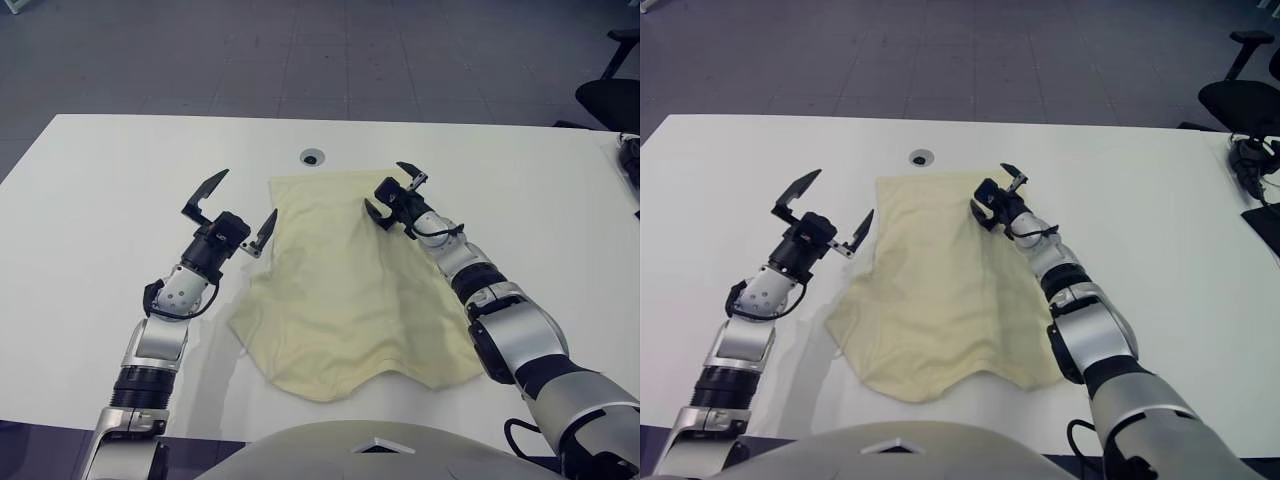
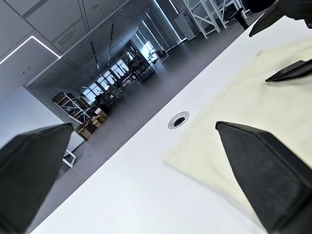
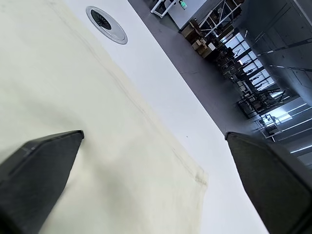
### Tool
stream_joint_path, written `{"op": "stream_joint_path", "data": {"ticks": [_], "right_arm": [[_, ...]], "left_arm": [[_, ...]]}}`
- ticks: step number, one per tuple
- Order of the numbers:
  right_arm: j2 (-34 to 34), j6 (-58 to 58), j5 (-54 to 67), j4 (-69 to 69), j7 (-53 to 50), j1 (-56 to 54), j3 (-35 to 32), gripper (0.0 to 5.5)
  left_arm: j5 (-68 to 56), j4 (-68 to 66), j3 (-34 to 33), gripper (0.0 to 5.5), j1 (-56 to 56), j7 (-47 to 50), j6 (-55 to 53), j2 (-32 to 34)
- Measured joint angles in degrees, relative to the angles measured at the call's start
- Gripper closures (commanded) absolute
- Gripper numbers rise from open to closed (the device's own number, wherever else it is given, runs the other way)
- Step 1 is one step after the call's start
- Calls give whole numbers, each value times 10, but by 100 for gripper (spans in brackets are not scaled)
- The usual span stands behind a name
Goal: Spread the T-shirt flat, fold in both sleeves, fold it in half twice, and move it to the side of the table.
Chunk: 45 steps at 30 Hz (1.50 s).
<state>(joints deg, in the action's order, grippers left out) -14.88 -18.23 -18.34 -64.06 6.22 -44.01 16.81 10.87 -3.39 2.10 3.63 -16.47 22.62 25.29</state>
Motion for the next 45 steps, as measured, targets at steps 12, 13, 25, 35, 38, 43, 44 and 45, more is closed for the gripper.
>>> {"op": "stream_joint_path", "data": {"ticks": [12,13,25,35,38,43,44,45], "right_arm": [[-32,70,152,296,86,84,-140,11],[-32,80,161,338,84,95,-149,11],[7,126,183,592,2,267,-202,11],[7,123,161,586,0,270,-193,11],[7,121,153,586,-1,272,-192,11],[7,117,141,586,-1,277,-189,11],[6,117,139,586,-1,277,-189,11],[6,116,136,586,-1,278,-189,11]], "left_arm": [[-105,38,-54,10,-89,-151,66,139],[-100,35,-58,10,-97,-153,78,148],[54,3,-71,10,-201,-192,218,289],[53,24,-63,10,-225,-192,209,314],[46,36,-55,10,-230,-193,204,318],[41,38,-31,10,-217,-193,203,317],[40,39,-25,10,-212,-193,201,317],[39,39,-16,10,-205,-193,199,317]]}}
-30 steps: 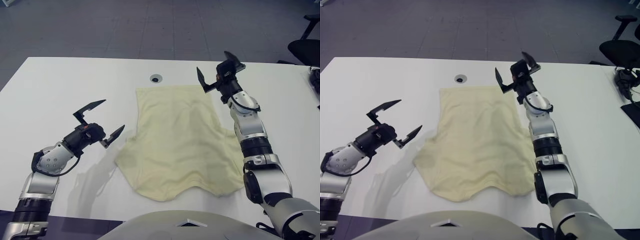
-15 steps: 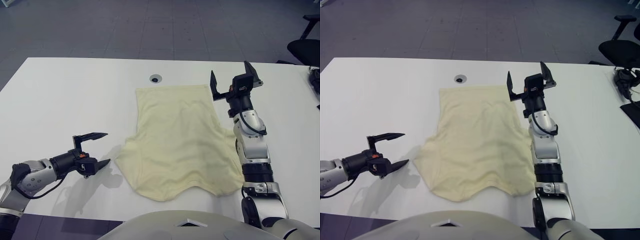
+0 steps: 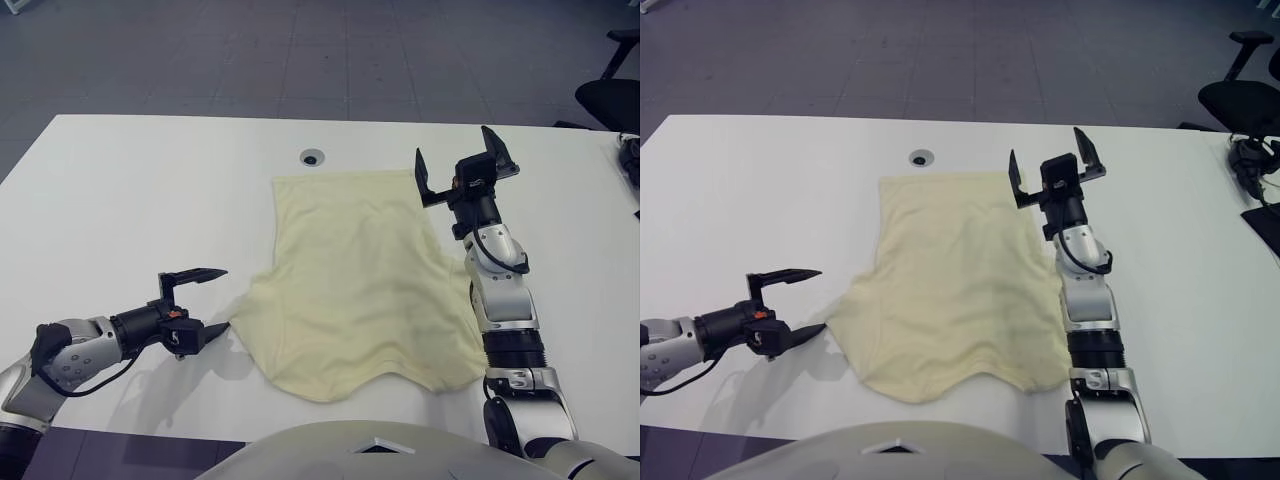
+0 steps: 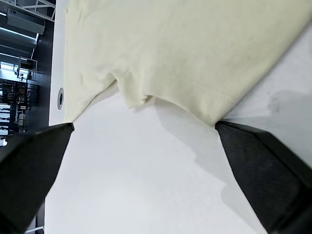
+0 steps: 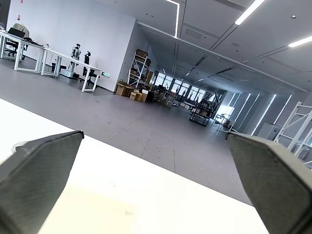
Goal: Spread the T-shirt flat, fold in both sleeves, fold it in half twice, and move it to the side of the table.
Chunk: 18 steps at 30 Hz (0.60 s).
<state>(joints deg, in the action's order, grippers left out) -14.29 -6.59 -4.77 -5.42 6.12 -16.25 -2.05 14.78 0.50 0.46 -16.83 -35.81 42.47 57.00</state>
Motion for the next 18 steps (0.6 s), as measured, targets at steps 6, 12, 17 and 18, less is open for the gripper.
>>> {"op": "stream_joint_path", "data": {"ticks": [6,12,17,18], "right_arm": [[0,0,-7,0,0,0,0,11],[0,1,-9,4,-1,1,2,10],[0,6,-12,11,-1,6,3,10],[0,9,-13,13,-1,6,3,10]], "left_arm": [[-15,4,33,10,27,-12,-13,-1],[-19,4,40,89,26,-13,-18,3],[-28,3,43,189,15,-23,-18,9],[-31,4,43,216,10,-26,-18,13]]}}
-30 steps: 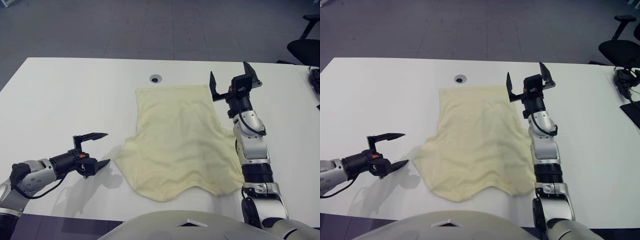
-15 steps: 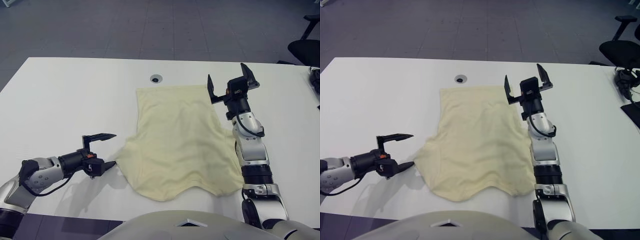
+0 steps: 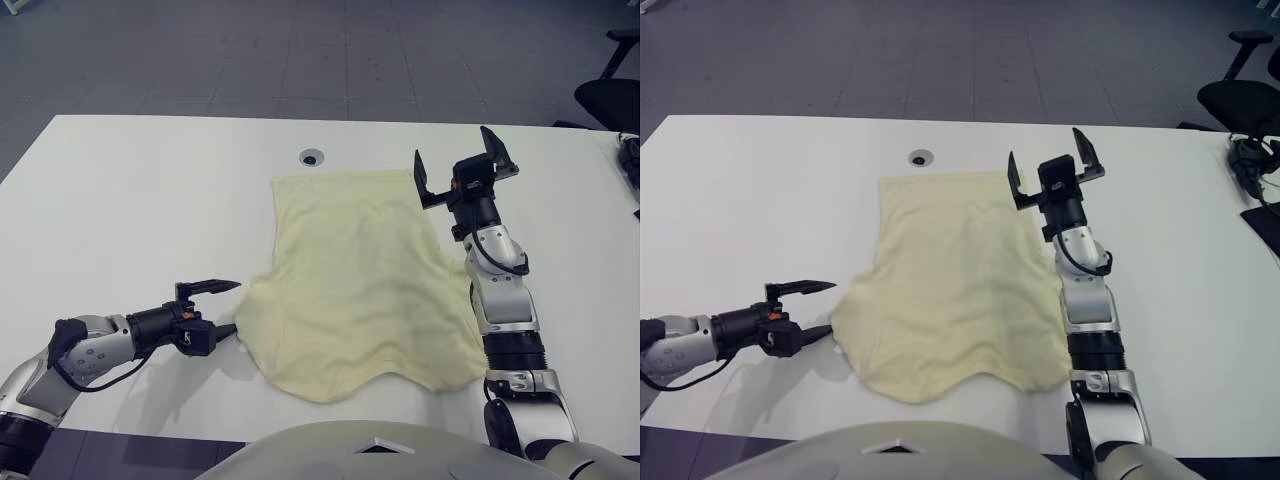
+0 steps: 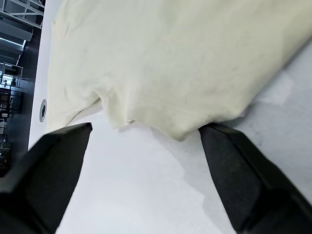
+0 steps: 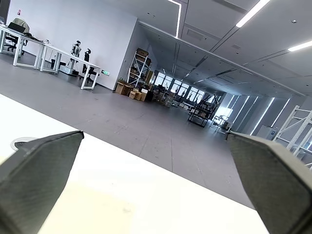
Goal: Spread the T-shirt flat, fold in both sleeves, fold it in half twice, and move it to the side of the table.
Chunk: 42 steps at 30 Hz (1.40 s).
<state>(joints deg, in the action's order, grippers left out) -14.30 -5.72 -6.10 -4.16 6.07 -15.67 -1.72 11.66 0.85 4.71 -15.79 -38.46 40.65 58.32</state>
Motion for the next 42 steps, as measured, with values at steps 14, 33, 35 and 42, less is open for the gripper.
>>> {"op": "stream_joint_path", "data": {"ticks": [14,33,35,42], "right_arm": [[0,6,-7,8,0,4,1,10],[0,10,-12,20,0,6,3,10],[0,12,-12,20,0,6,3,10],[1,13,-12,21,0,6,6,10]], "left_arm": [[-5,-1,-4,461,-15,-33,-12,15],[-8,-1,-5,549,-17,-44,-20,15],[-32,0,-6,549,-18,-52,-21,15],[-165,53,-45,549,-29,-88,-59,16]]}}
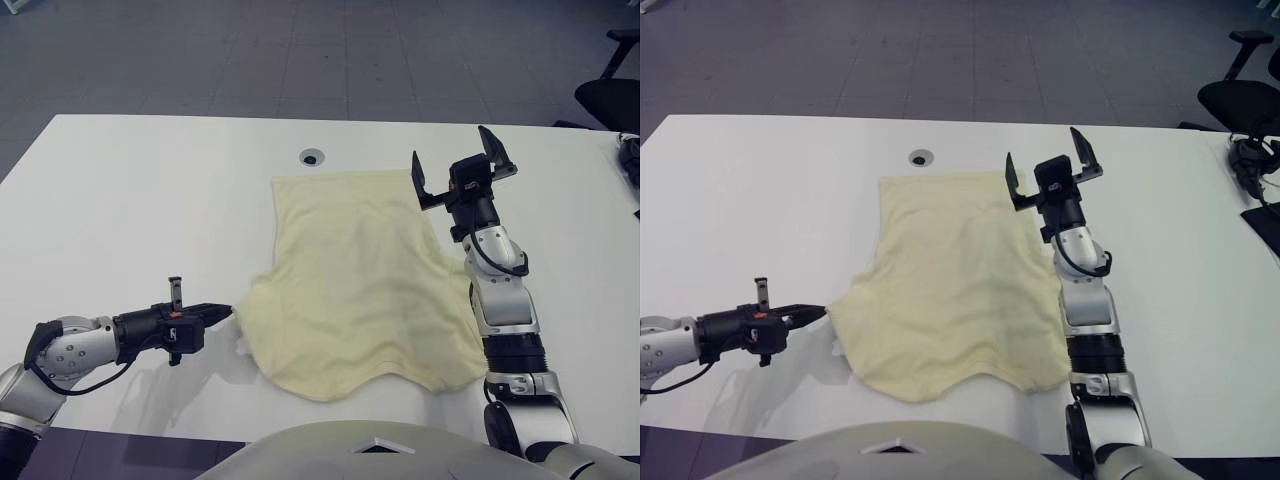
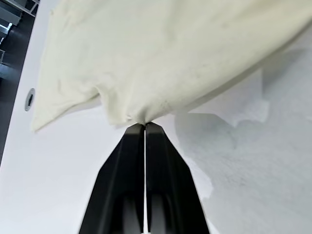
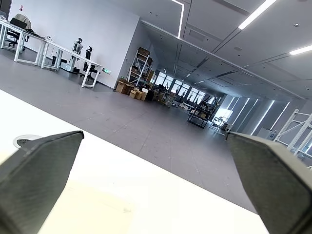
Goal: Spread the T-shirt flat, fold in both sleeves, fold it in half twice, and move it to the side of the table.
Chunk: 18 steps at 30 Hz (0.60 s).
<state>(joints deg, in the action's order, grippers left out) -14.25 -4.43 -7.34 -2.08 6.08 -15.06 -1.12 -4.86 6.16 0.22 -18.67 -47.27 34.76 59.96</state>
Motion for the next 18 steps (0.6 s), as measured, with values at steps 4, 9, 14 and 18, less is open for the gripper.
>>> {"op": "stream_joint_path", "data": {"ticks": [4,9,14,18], "right_arm": [[0,0,0,0,0,0,1,10],[1,2,0,0,0,0,2,10],[1,4,0,1,0,0,3,10],[3,8,-1,7,0,0,5,10]], "left_arm": [[-67,43,-44,549,-16,-32,-22,13],[-87,60,-69,549,-18,-62,-47,19],[-76,52,-76,549,-12,-74,-62,18],[-75,31,-80,549,6,-84,-66,18]]}}
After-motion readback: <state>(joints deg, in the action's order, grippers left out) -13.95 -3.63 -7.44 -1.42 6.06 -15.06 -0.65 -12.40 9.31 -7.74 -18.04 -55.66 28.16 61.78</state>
